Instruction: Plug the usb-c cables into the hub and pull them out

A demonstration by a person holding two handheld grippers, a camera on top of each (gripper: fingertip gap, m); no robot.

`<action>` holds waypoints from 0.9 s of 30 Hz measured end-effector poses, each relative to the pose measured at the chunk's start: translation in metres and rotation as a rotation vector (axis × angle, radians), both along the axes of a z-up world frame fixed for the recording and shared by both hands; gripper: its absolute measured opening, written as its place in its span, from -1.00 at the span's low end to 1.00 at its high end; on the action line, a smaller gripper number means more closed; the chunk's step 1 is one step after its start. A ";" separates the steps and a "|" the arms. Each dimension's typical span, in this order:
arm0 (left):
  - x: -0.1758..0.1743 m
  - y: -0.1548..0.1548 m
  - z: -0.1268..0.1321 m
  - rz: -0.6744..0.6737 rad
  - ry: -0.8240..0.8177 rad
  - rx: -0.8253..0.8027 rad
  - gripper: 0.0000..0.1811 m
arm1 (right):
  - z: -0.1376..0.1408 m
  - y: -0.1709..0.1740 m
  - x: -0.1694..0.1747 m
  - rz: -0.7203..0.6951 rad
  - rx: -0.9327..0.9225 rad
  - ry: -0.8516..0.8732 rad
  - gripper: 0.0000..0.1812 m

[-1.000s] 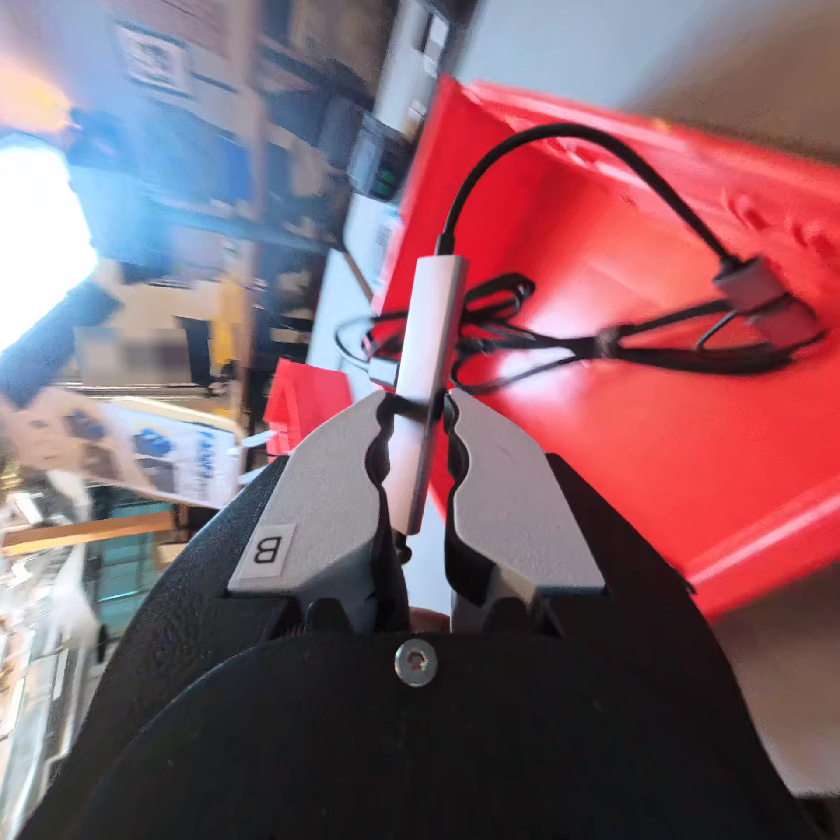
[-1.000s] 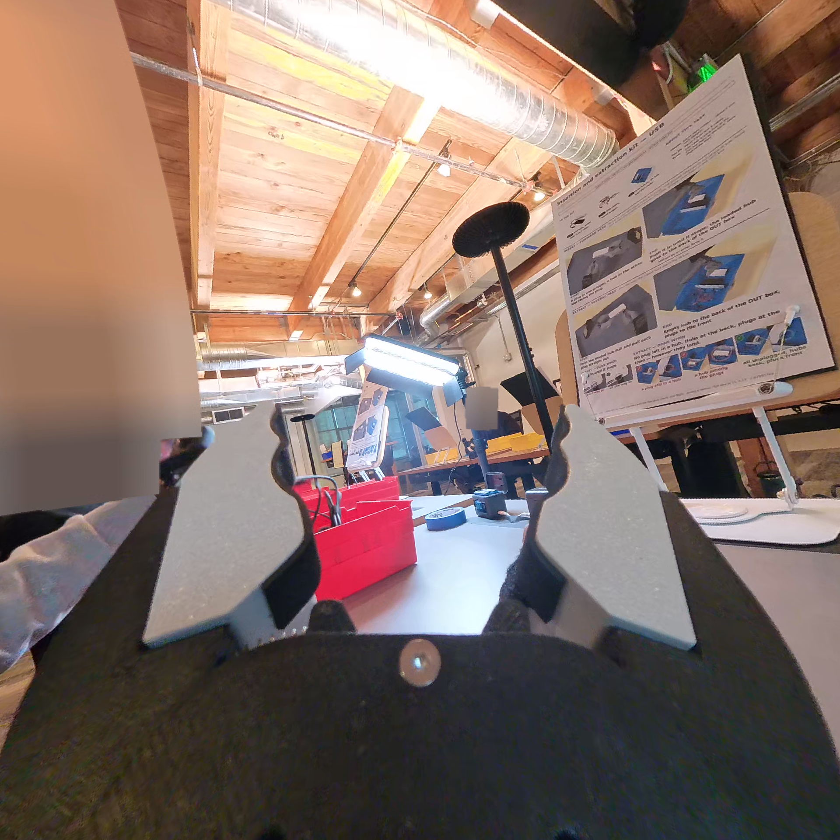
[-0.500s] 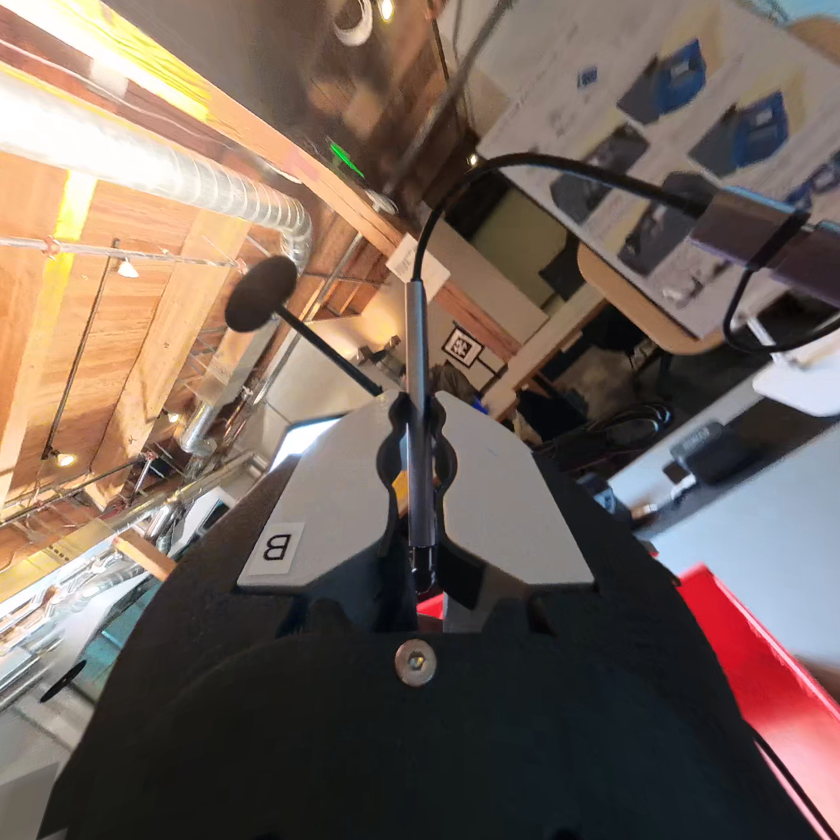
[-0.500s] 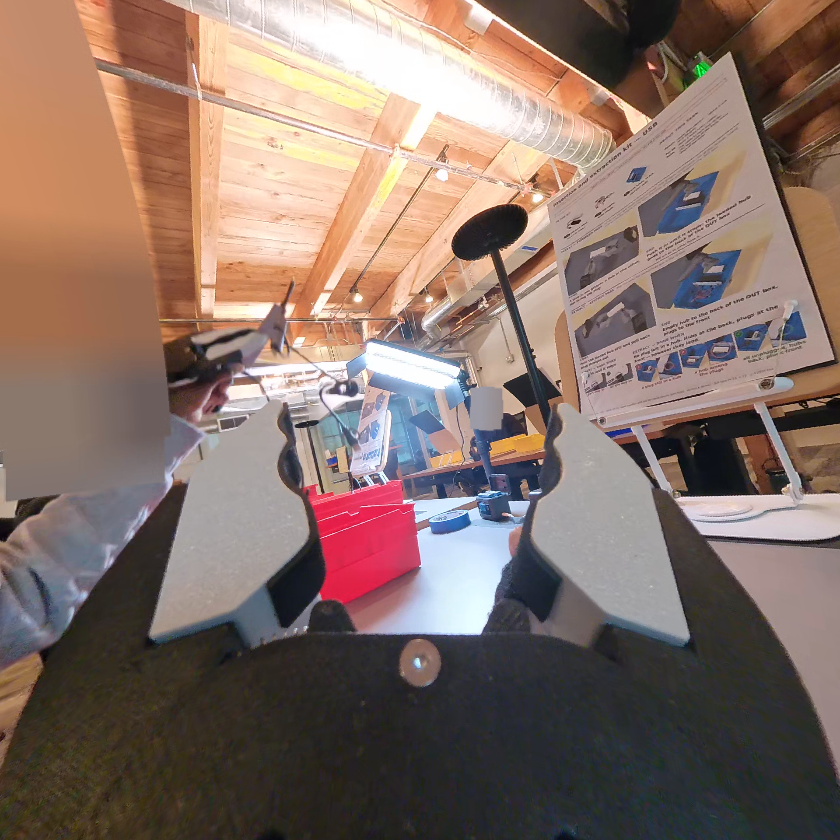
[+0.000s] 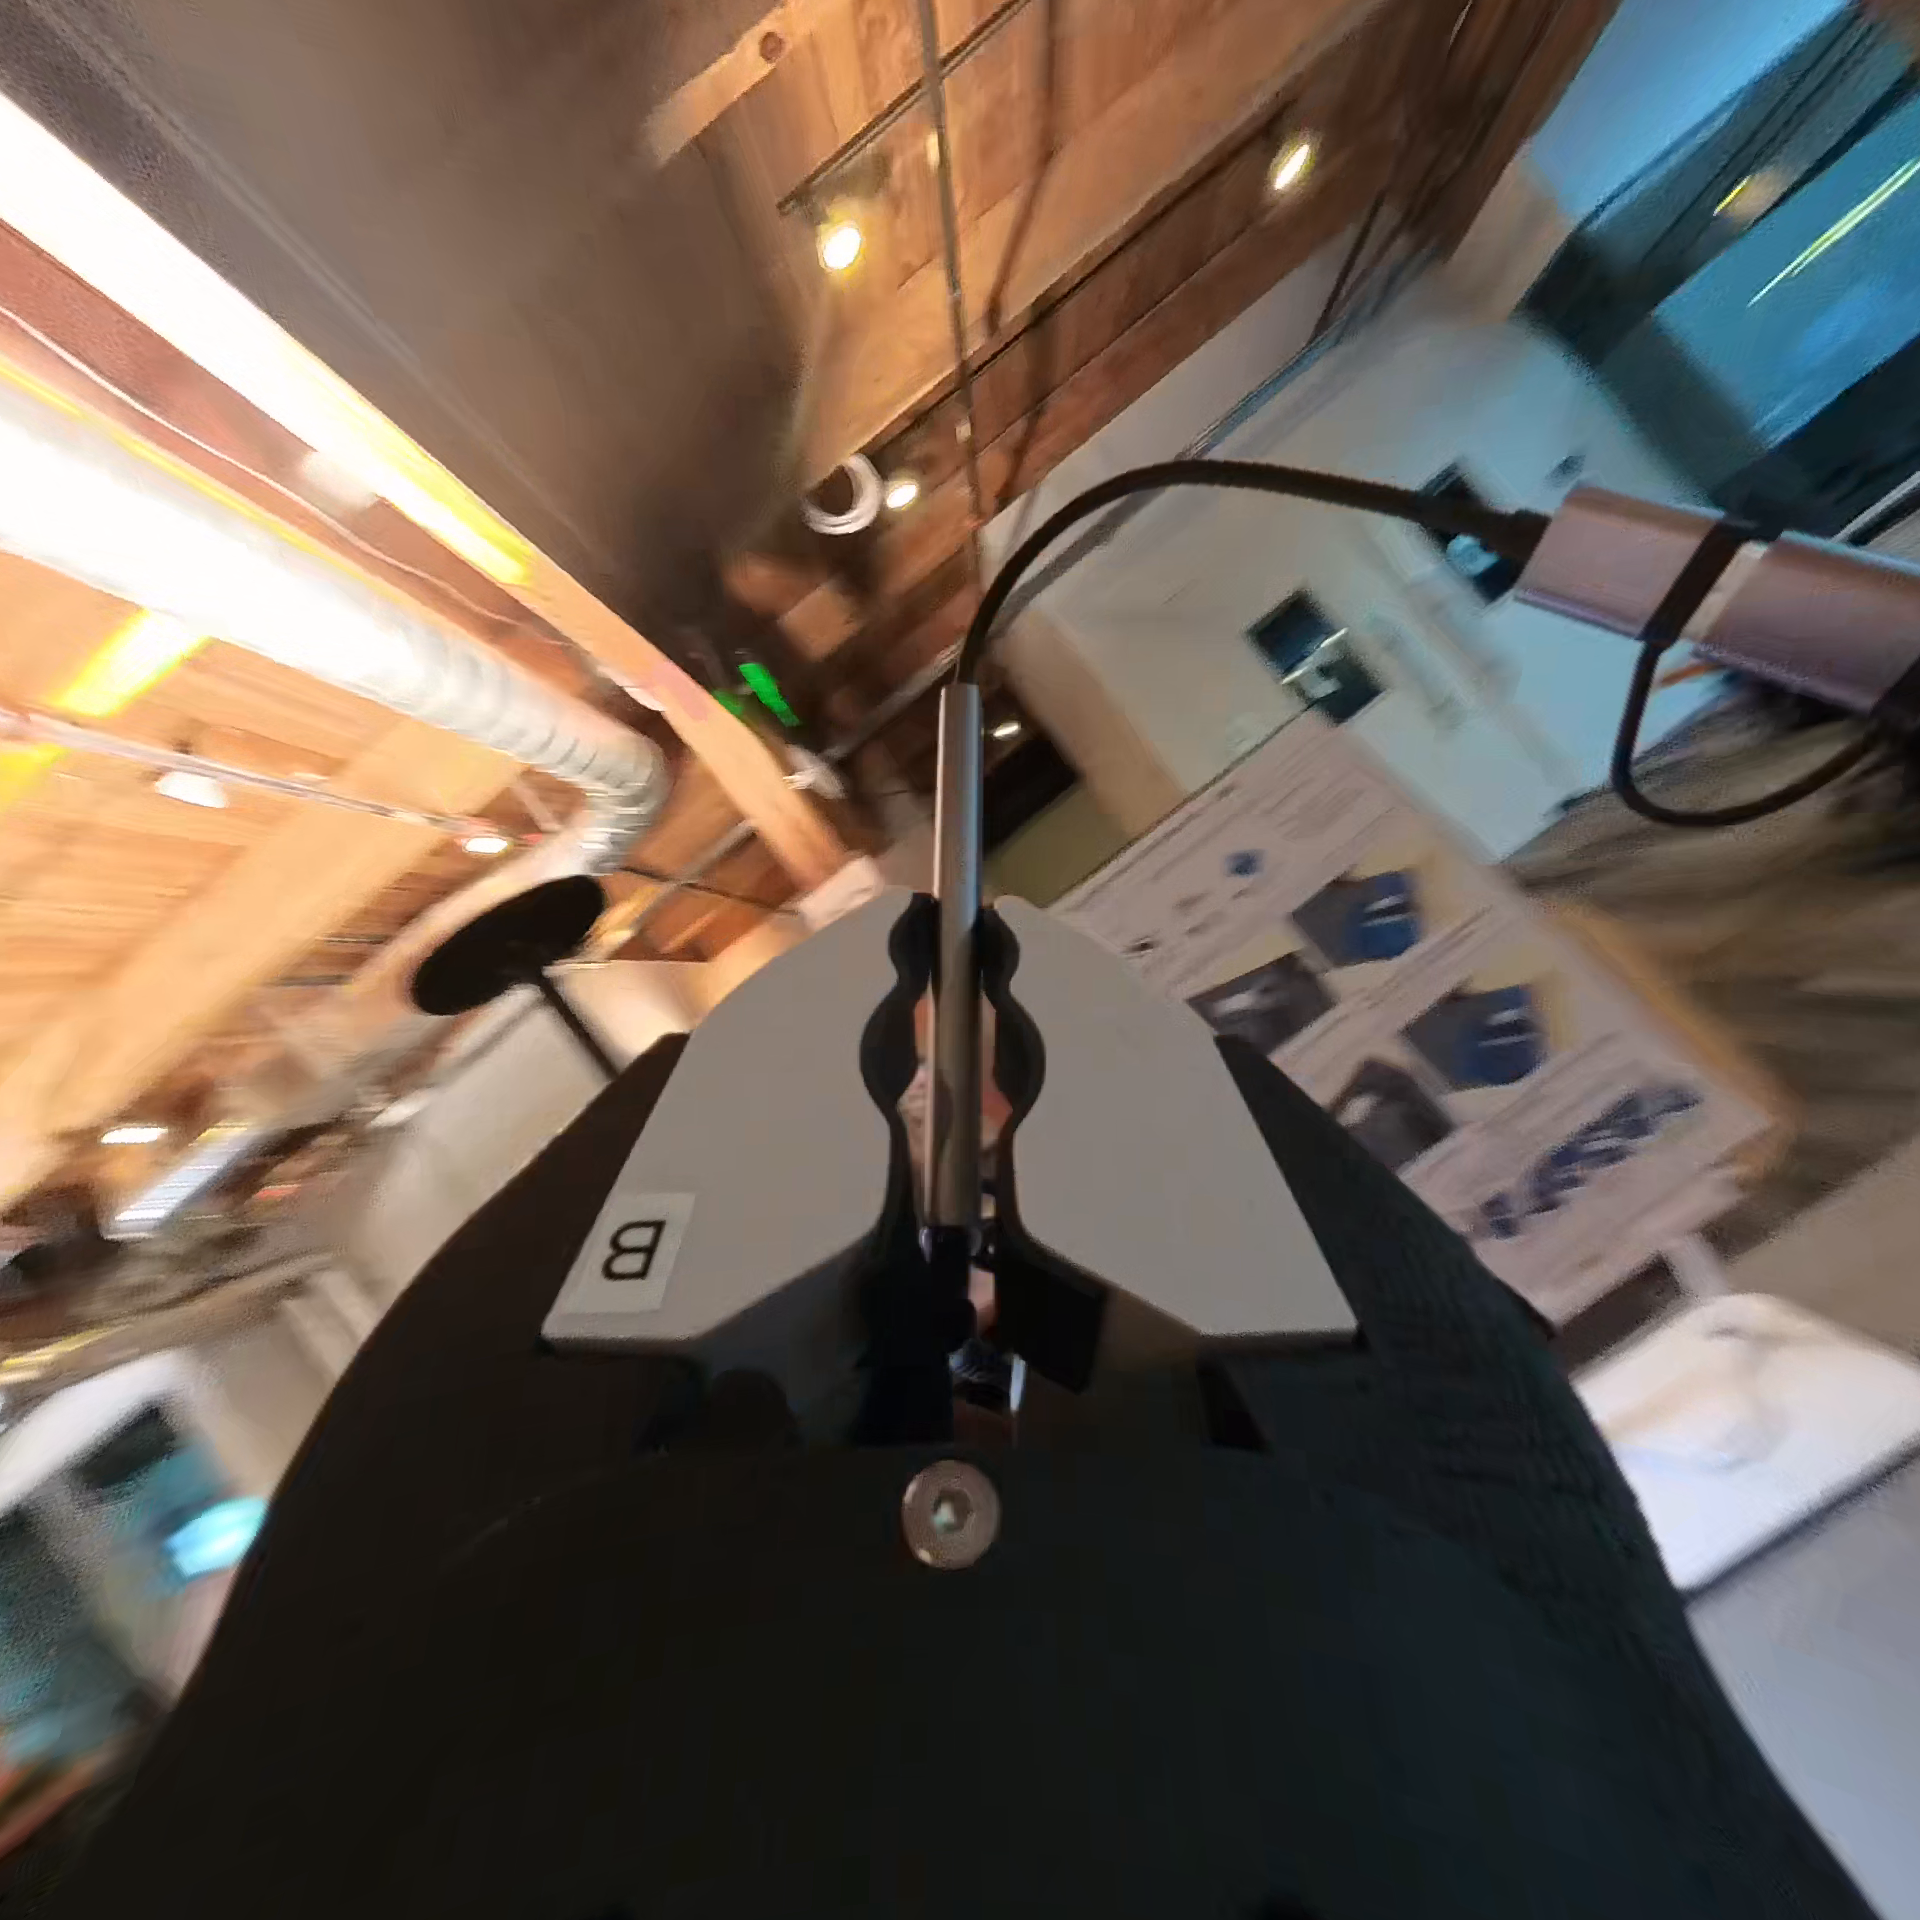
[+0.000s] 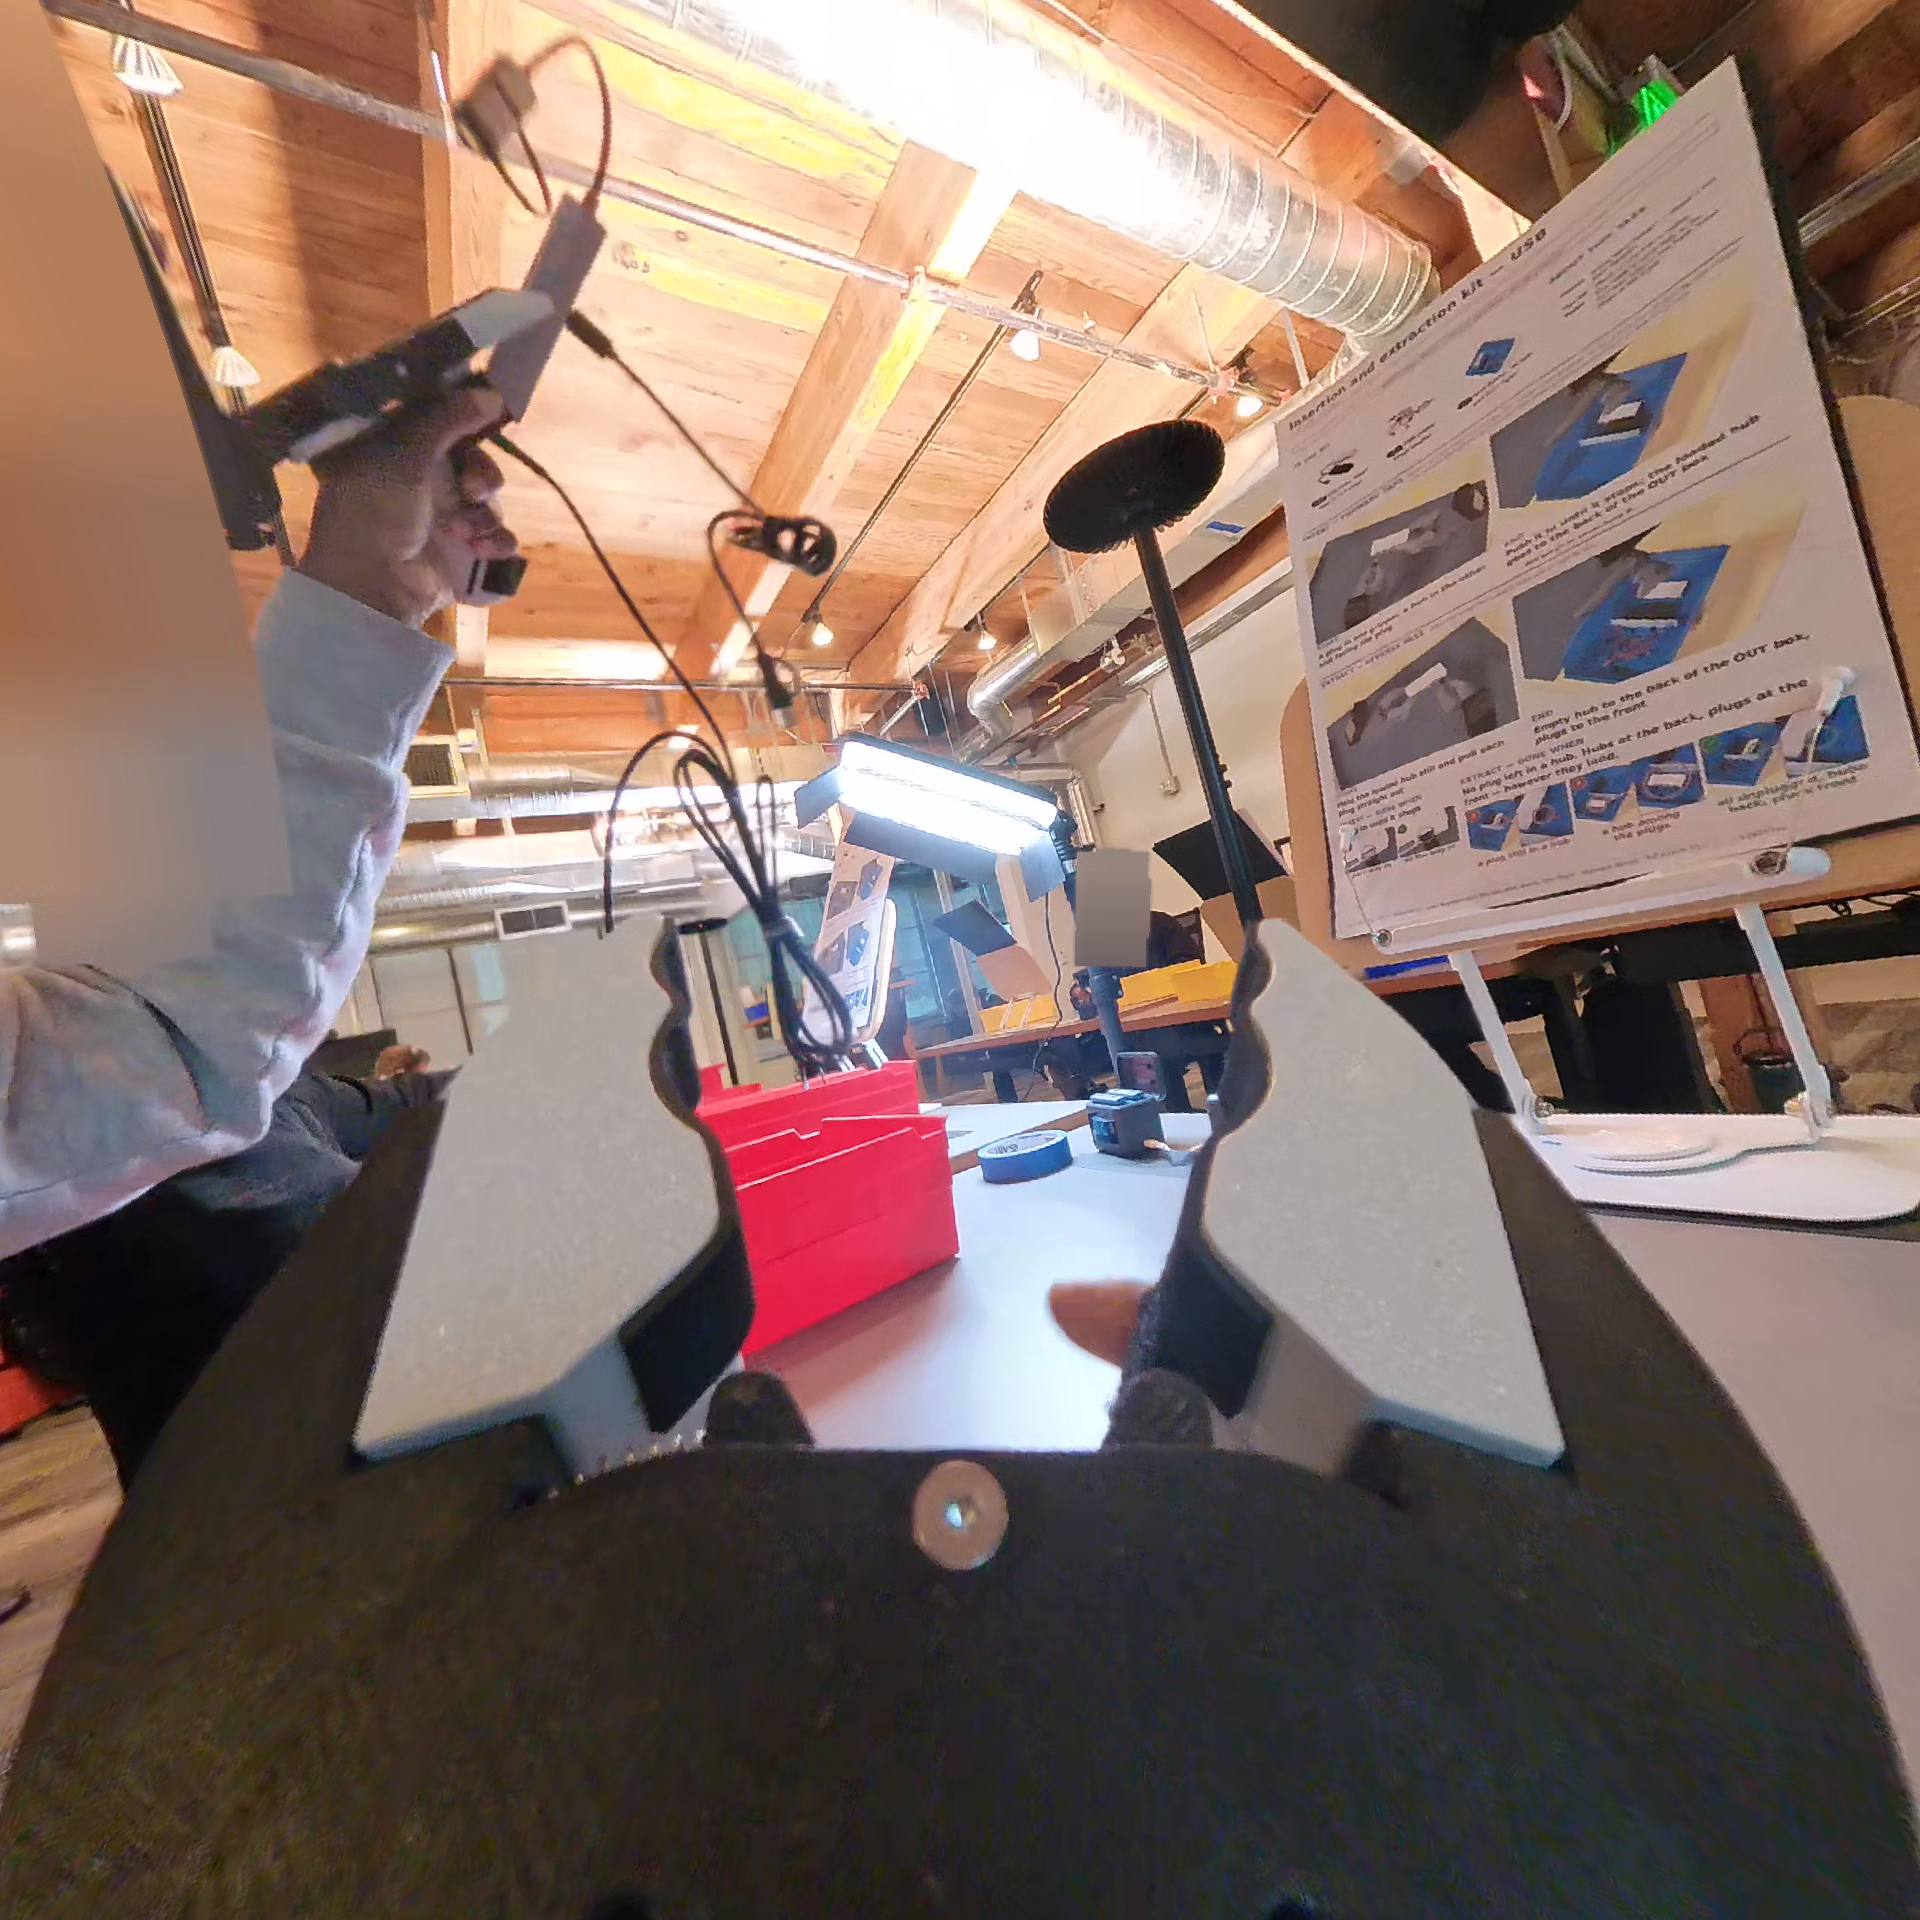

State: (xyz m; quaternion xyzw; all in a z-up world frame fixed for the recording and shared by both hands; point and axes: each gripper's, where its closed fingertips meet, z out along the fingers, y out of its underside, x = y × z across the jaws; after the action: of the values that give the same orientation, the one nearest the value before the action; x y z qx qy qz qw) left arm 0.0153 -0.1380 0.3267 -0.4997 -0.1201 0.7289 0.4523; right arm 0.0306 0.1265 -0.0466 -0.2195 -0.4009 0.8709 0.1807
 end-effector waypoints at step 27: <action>0.003 0.102 -0.429 -0.929 -1.003 1.176 -0.90 | 0.002 -0.071 0.037 -0.077 0.865 0.276 -0.63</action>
State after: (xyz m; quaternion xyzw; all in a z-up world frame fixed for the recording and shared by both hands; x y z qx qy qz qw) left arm 0.0178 -0.0365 -0.1025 -0.4453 -0.4427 -0.0102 0.7782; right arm 0.0681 0.0558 -0.0450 -0.0206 -0.6914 0.6371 0.3399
